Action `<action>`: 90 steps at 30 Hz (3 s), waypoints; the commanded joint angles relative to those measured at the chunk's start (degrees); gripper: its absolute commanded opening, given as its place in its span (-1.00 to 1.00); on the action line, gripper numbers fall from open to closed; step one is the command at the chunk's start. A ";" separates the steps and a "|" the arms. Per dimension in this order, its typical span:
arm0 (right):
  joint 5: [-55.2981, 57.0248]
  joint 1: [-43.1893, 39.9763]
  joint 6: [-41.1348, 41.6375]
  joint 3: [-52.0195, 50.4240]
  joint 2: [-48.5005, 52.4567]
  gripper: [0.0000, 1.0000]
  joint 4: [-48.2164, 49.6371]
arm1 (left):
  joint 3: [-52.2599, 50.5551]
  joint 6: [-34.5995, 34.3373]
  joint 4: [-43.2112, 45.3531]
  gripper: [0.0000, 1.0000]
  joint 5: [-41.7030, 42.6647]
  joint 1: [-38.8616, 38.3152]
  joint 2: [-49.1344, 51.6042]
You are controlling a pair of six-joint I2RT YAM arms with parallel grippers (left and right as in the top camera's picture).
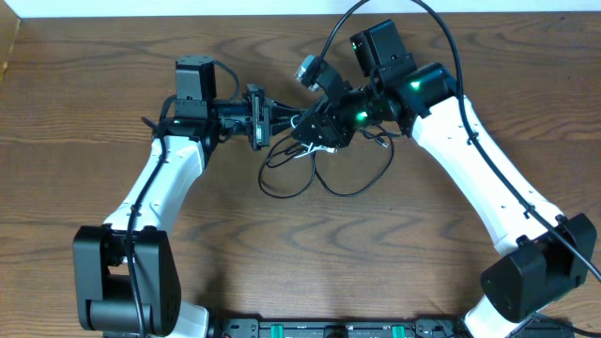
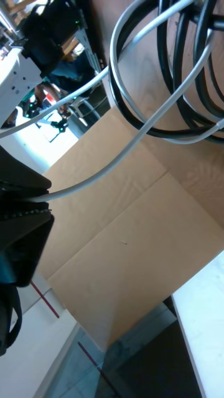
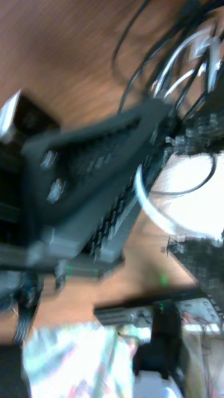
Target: Untangle cables
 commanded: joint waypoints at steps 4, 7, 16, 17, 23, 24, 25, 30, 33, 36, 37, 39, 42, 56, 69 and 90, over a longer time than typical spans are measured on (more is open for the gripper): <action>16.39 -0.74 9.22 -0.22 -0.98 0.07 0.26 | -0.09 0.00 2.29 -0.84 -0.37 0.50 0.00; 26.03 -1.07 15.52 -0.22 -0.98 0.12 -0.20 | -0.09 0.00 2.27 -0.85 -0.37 1.55 0.00; 33.81 -1.92 20.57 -0.37 -0.96 0.44 -1.29 | -0.11 0.02 2.27 -0.85 -0.35 4.07 0.00; 34.07 -2.14 21.00 -0.52 -0.98 0.47 -1.25 | -0.09 0.02 2.27 -0.85 -0.35 4.24 0.00; 24.20 -2.43 20.28 -2.86 -0.85 0.57 -1.29 | -0.11 -0.02 2.27 -0.85 -1.03 4.50 0.00; 22.75 -2.40 19.71 -3.34 -0.85 0.57 -0.92 | -0.09 -0.02 2.27 -0.85 -1.09 4.50 0.00; 19.50 -2.38 17.81 -4.85 -0.85 0.57 0.42 | -0.11 -0.02 2.27 -0.85 -1.22 4.50 0.00; 15.23 -2.38 16.31 -11.30 -0.85 0.43 9.77 | -0.09 0.00 2.27 -0.85 -1.22 4.50 0.00; 12.96 -2.38 16.33 -14.32 -0.85 -0.73 15.19 | -0.11 0.00 2.27 -0.85 -1.22 4.50 0.00; 8.94 -2.54 17.18 -14.12 -1.84 -0.98 18.23 | -0.09 0.35 2.27 -0.85 -1.27 4.50 0.00; 5.27 -3.15 17.18 -13.62 -3.34 -0.98 19.50 | -0.09 1.57 2.27 -0.85 -2.05 4.50 0.00; 2.64 -4.57 17.35 -13.27 -6.12 -0.98 19.80 | -0.11 4.39 2.27 -0.85 -2.73 4.50 0.00; -3.39 -7.06 17.64 -13.27 -10.56 -0.98 19.12 | -0.11 10.21 2.25 -0.85 -4.31 4.50 0.00; -17.92 -22.27 22.58 -13.31 -15.17 -0.98 18.64 | -0.11 26.14 2.23 -0.84 -9.22 4.50 0.00; -7.32 -28.57 23.17 -15.78 -15.13 -0.15 6.67 | -0.11 28.33 2.05 -0.85 -11.76 4.50 0.00; 20.87 4.63 17.14 -39.54 -12.66 0.16 31.89 | -0.11 28.35 1.97 -0.85 -11.50 4.48 0.00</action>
